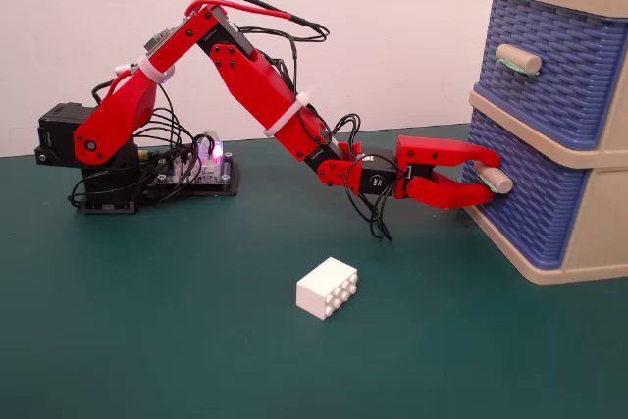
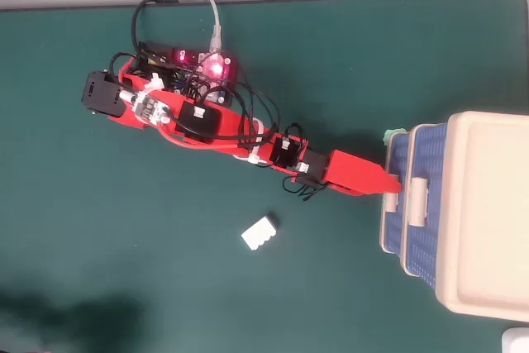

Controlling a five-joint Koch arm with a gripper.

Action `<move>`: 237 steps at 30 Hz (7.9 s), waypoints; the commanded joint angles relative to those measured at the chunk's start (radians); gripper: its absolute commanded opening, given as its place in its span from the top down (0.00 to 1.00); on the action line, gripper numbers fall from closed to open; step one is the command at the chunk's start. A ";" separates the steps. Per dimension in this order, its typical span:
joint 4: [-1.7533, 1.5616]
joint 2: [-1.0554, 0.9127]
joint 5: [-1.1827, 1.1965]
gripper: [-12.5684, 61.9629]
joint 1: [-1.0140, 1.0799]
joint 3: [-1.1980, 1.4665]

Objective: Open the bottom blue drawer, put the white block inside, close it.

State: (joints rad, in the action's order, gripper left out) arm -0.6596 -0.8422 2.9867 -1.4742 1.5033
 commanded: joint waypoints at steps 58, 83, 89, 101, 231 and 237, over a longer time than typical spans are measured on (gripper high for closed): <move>2.106 -0.658 0.186 0.37 0.522 -0.212; 1.802 -0.291 0.186 0.38 0.528 -0.216; 1.816 -0.256 0.173 0.61 0.528 -0.218; 2.315 -0.457 0.161 0.94 0.511 -0.460; 2.201 -1.520 -1.605 0.37 1.525 0.899; 2.324 -1.511 -1.609 0.37 1.523 0.991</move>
State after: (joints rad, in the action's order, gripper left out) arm 1.5232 -2.3056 1.3929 0.0337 2.4758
